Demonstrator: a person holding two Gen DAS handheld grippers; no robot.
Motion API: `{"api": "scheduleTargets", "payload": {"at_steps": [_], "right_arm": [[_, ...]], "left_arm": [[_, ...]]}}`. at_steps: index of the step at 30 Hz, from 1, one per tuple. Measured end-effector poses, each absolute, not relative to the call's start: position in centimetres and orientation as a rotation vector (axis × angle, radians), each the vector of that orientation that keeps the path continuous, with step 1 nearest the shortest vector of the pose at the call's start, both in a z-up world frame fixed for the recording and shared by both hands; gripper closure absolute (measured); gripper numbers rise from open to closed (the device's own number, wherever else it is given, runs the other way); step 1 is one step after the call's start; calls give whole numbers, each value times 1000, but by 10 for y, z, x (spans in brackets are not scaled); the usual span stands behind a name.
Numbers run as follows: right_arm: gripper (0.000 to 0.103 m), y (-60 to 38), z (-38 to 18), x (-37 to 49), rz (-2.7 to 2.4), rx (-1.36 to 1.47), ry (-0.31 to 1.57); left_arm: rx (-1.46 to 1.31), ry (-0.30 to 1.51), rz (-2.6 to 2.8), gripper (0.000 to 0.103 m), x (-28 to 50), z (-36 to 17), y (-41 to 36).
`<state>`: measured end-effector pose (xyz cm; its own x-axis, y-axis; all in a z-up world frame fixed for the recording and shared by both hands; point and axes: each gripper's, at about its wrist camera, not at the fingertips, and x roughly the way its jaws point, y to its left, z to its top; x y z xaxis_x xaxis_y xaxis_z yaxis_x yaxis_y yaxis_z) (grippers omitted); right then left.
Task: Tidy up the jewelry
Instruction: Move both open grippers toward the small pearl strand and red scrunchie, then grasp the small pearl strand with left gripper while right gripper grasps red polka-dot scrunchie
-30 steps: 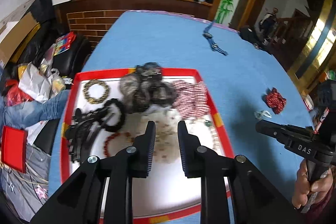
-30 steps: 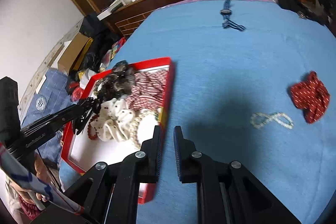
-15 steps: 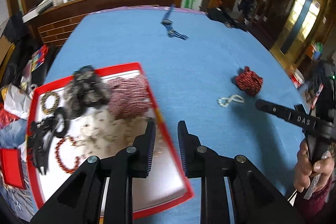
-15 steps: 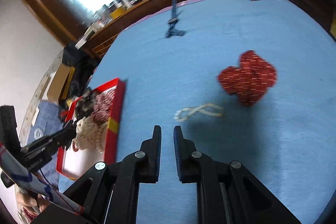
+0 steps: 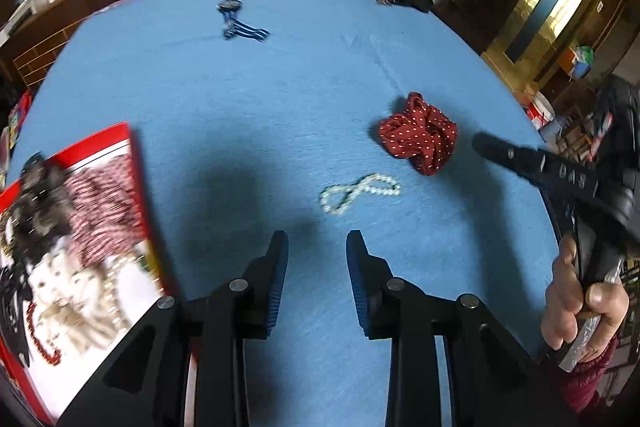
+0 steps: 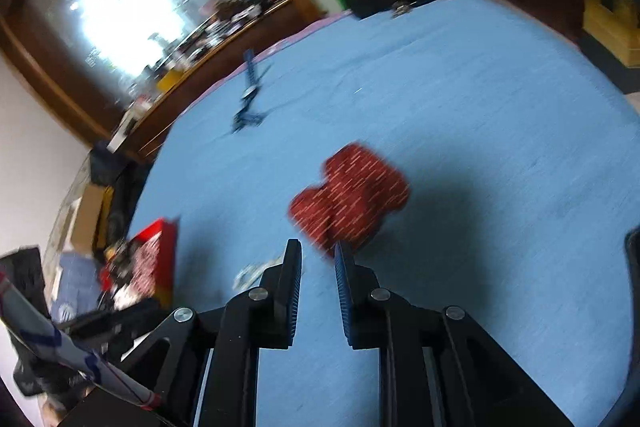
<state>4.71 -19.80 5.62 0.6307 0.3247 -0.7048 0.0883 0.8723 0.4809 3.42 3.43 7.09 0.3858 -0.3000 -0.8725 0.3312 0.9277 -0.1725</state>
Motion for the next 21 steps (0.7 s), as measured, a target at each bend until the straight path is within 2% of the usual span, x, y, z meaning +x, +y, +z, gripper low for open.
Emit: {"api": "scheduleTargets", "payload": {"at_steps": [9, 21], "right_arm": [[85, -225, 33, 66, 129, 566, 883], [85, -236, 31, 61, 163, 631, 881]], "left_arm": [[83, 1151, -410, 74, 64, 47, -11], [160, 1154, -373, 75, 79, 29, -38]]}}
